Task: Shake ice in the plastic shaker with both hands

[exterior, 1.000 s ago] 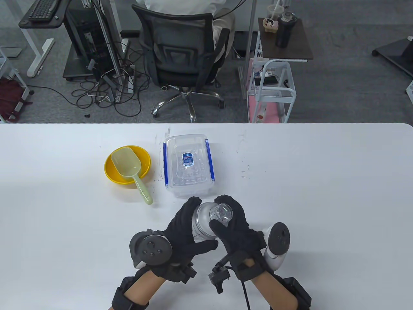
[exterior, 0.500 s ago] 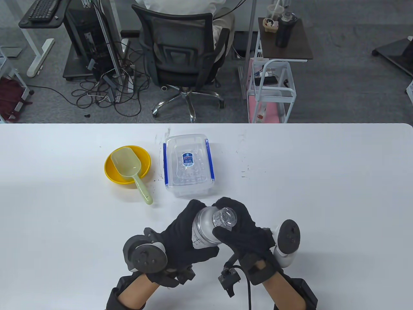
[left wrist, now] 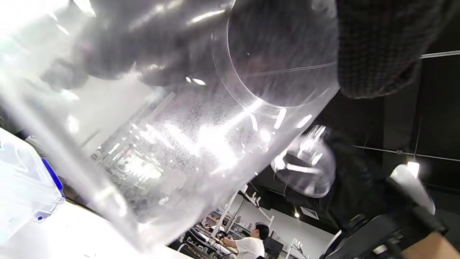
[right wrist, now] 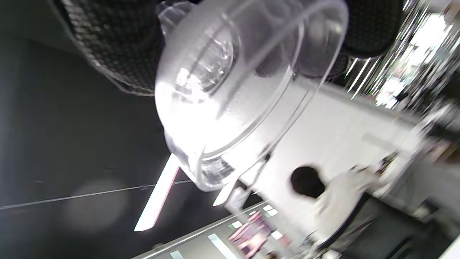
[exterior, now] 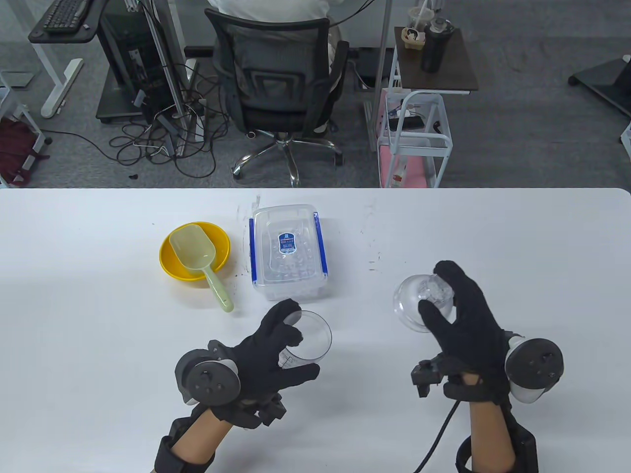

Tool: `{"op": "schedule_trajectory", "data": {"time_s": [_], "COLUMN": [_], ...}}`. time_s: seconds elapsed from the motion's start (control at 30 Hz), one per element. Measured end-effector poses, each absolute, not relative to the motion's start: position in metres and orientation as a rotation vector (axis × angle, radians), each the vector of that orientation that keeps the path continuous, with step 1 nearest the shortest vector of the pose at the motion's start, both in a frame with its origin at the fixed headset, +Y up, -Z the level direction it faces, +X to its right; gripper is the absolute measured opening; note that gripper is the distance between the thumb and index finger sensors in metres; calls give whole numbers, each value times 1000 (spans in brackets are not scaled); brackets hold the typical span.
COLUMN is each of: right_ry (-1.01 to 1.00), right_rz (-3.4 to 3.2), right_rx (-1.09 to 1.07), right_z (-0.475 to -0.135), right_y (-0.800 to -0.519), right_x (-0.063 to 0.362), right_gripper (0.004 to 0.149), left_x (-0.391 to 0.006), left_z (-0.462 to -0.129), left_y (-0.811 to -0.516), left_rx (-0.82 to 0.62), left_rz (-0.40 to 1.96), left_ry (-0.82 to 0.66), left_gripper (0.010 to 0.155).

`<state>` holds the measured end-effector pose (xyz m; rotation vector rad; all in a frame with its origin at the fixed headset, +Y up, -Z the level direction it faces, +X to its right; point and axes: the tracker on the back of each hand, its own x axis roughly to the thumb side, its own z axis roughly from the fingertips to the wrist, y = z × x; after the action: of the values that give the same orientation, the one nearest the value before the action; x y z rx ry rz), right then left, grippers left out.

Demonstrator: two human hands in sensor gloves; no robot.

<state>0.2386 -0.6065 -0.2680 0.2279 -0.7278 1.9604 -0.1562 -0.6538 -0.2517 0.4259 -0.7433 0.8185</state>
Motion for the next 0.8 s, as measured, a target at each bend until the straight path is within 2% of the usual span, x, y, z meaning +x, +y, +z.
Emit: {"op": "schedule_trajectory", "data": {"time_s": [0.13, 0.23, 0.33, 0.43, 0.47, 0.53, 0.6, 0.77, 0.8], "right_ry": [-715, -656, -496, -427, -404, -322, -360, -331, -333], "right_rz": [2149, 2227, 2349, 2461, 2486, 2531, 2510, 2569, 2595], "right_rx": [-55, -228, -380, -480, -506, -554, -569, -611, -617], "right_z": [-291, -310, -320, -325, -326, -327, -327, -326, -326], "right_y": [-637, -677, -710, -729, -733, -742, -749, -747, -746], "right_x": [276, 300, 313, 321, 323, 326, 331, 330, 329], "right_gripper": [103, 100, 99, 94, 73, 73, 74, 73, 94], "left_x": [-158, -159, -160, -160, -160, -159, -159, -159, -158], "left_z": [-254, -256, -259, -261, -261, -260, -260, -260, -260], "left_y": [-654, -655, -657, -658, -658, -658, -658, -659, -659], "left_rx": [415, 408, 380, 367, 375, 379, 379, 371, 368], "left_rz": [827, 824, 787, 765, 760, 742, 734, 732, 726], "left_ry": [-733, -721, -719, -723, -723, -720, -720, -710, -709], "left_gripper": [35, 33, 30, 29, 29, 29, 29, 29, 29]}}
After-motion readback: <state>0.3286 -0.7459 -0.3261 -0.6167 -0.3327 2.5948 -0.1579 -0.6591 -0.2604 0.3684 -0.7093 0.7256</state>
